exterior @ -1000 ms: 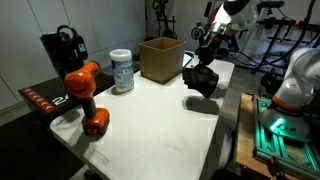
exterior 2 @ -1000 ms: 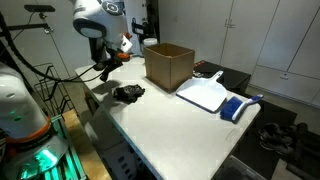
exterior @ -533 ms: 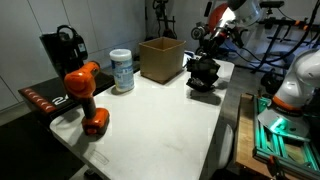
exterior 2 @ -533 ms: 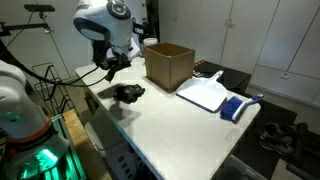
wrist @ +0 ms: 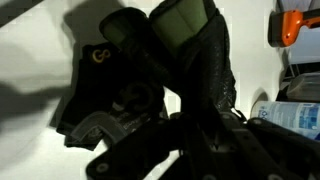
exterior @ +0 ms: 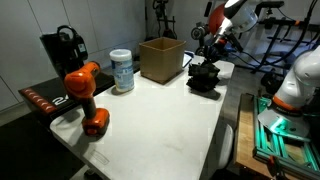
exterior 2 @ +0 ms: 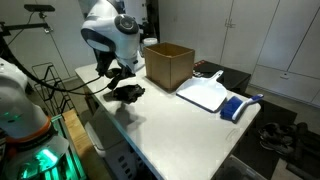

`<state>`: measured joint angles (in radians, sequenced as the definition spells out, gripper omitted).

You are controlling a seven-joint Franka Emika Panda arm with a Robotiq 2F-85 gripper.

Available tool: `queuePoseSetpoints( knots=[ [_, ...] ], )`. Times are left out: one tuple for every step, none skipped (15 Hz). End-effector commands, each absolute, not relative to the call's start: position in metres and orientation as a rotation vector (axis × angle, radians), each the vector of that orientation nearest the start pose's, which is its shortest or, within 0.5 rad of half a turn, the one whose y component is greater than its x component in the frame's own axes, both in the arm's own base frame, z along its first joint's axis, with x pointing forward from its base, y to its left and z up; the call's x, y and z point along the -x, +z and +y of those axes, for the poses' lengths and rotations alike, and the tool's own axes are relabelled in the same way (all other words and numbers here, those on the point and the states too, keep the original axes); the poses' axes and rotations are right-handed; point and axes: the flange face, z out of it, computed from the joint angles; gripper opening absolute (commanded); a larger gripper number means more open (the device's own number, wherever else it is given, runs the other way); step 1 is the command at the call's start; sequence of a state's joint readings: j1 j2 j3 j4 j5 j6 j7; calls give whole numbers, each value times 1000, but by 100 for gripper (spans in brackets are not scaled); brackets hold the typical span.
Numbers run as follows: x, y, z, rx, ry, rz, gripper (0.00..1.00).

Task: Pick up the far right glove and stack it on the second far right glove, Pick up the far left glove and stack it on the second far left glove, pick up the gloves stack on the left and put it on top of the gloves stack on the right, pick up the gloves stack and put it in the cardboard box on the table

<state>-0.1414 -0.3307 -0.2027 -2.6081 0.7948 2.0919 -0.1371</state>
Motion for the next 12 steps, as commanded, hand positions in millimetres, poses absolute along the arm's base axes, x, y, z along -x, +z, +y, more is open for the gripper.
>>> queuePoseSetpoints(
  knots=[
    [-393, 338, -110, 2336, 59, 870, 4],
    [-394, 332, -114, 2360, 48, 880, 4],
    [-395, 327, -117, 2376, 44, 884, 4],
    [-396, 323, -119, 2391, 39, 895, 4],
    [-397, 318, -121, 2411, 35, 908, 4],
    [-398, 314, -123, 2426, 32, 912, 4],
    [-399, 311, -124, 2448, 29, 914, 4],
    [-400, 308, -125, 2471, 22, 913, 36],
    [-401, 307, -125, 2480, 21, 907, 42],
    [-401, 309, -125, 2496, 21, 887, 48],
    [-402, 311, -125, 2518, 22, 859, 55],
    [-402, 315, -126, 2547, 23, 827, 63]
  ],
)
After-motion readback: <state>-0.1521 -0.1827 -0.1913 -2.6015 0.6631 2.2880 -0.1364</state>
